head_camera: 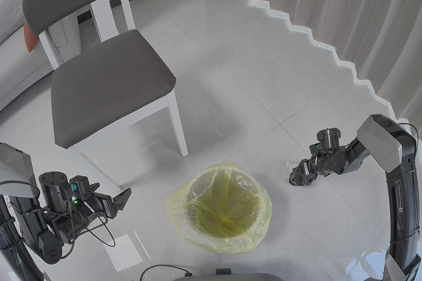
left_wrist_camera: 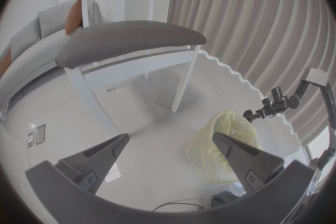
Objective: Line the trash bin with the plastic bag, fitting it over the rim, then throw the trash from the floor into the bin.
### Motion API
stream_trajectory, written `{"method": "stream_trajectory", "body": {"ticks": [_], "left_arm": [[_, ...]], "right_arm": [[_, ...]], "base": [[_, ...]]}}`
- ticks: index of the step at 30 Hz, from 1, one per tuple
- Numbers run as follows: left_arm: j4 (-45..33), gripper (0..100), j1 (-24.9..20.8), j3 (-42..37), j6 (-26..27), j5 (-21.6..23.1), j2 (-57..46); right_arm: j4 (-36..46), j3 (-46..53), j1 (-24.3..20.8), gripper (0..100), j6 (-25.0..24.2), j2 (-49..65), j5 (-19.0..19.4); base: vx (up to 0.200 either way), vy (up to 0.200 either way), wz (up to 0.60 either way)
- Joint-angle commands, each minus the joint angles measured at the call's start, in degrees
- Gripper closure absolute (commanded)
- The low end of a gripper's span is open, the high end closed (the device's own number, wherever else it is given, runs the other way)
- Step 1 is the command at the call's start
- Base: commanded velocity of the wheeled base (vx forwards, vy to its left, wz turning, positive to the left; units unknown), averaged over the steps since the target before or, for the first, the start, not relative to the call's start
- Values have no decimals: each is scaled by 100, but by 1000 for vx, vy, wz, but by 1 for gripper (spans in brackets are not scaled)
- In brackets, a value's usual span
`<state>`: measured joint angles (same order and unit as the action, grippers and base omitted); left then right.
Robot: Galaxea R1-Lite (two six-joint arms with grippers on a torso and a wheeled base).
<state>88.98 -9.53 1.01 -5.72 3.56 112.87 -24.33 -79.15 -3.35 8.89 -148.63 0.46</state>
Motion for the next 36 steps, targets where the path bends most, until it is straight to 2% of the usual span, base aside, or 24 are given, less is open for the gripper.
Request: {"method": "stream_trajectory", "body": {"ticks": [1,10,34,35,36], "left_arm": [[102,0,-13,-75,0,-4,77],[102,0,-137,-57,-8,-110,112],[102,0,-137,-48,-17,-101,182],[102,0,-137,-48,-17,-110,182],[102,0,-128,-48,-17,-110,174]], "right_arm": [[183,-329,19,0,-10,-175,6],[1027,-1164,45,0,-1,-536,-38],[1080,-1410,45,0,8,-755,-73],[1080,-1410,45,100,8,-755,-73],[1089,-1419,45,100,8,-764,-73]], "base": [[0,0,0],[0,0,0],[0,0,0],[0,0,0],[0,0,0]]}}
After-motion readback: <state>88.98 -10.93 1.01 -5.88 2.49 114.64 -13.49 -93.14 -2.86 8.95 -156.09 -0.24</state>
